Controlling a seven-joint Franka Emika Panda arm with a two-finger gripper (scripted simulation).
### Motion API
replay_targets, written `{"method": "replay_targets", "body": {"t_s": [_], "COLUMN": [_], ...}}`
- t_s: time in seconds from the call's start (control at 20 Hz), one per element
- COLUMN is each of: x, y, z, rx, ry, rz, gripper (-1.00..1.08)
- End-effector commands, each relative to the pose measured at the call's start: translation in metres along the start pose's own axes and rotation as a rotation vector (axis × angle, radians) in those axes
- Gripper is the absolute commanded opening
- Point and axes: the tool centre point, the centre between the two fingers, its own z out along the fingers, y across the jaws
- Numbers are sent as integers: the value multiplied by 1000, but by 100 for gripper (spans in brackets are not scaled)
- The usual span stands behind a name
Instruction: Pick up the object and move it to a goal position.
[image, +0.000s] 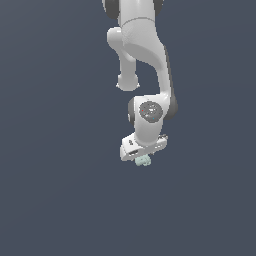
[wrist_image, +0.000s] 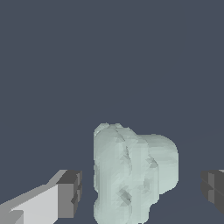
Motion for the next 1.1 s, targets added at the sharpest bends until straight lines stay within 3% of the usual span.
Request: {"method": "replay_targets", "body": {"t_s": [0.0,0.3,0.35,1.05], "x": [0,1,1,2], "y": [0,0,0,-1], "z": [13,23,23,17], "rx": [0,0,0,0], "ry": [0,0,0,0], "rz": [-1,-2,-2,-2], "gripper": [100,100,-100,-100]}}
